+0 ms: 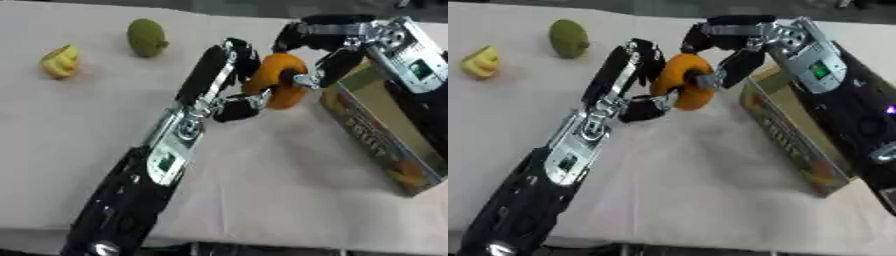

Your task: Pick up the objects with one hand, pass them to the other hand, and then place them into the box on the other side of the table.

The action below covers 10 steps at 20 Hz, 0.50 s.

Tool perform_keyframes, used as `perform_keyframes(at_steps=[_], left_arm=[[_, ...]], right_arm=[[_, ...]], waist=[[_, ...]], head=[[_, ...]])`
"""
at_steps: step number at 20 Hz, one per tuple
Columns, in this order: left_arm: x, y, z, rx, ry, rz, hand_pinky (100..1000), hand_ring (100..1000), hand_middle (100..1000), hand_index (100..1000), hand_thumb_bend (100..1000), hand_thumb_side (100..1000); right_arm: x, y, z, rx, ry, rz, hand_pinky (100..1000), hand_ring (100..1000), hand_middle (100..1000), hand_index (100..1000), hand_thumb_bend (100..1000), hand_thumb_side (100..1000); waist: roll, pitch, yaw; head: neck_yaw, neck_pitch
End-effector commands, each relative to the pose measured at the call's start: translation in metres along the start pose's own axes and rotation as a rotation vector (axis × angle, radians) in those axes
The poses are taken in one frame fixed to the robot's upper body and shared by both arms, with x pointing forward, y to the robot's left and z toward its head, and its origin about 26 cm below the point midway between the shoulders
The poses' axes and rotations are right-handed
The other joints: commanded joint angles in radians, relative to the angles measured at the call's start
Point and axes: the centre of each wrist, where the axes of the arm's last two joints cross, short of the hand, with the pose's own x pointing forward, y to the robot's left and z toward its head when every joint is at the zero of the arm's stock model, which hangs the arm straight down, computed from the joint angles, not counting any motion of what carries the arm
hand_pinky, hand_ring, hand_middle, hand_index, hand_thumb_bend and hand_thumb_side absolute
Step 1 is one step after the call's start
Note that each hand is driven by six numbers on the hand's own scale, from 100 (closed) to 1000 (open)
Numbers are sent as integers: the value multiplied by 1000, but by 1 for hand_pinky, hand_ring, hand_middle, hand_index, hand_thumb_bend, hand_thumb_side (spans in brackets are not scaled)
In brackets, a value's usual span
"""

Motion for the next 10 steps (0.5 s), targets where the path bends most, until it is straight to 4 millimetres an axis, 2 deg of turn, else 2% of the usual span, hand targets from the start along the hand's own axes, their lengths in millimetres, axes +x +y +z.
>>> perform_keyframes(at_steps=[1,10], left_arm=[[7,3,-9,27,-18,-3,279,340,343,420,100,100],[7,6,-8,69,4,0,316,368,374,465,100,100]], right_arm=[[13,-13,8,12,-20,40,710,397,330,421,100,124],[13,-17,17,-5,14,41,626,311,272,357,100,155]], waist=[[-11,-2,-2],[-7,-8,-7]], head=[[0,-2],[-14,-2]])
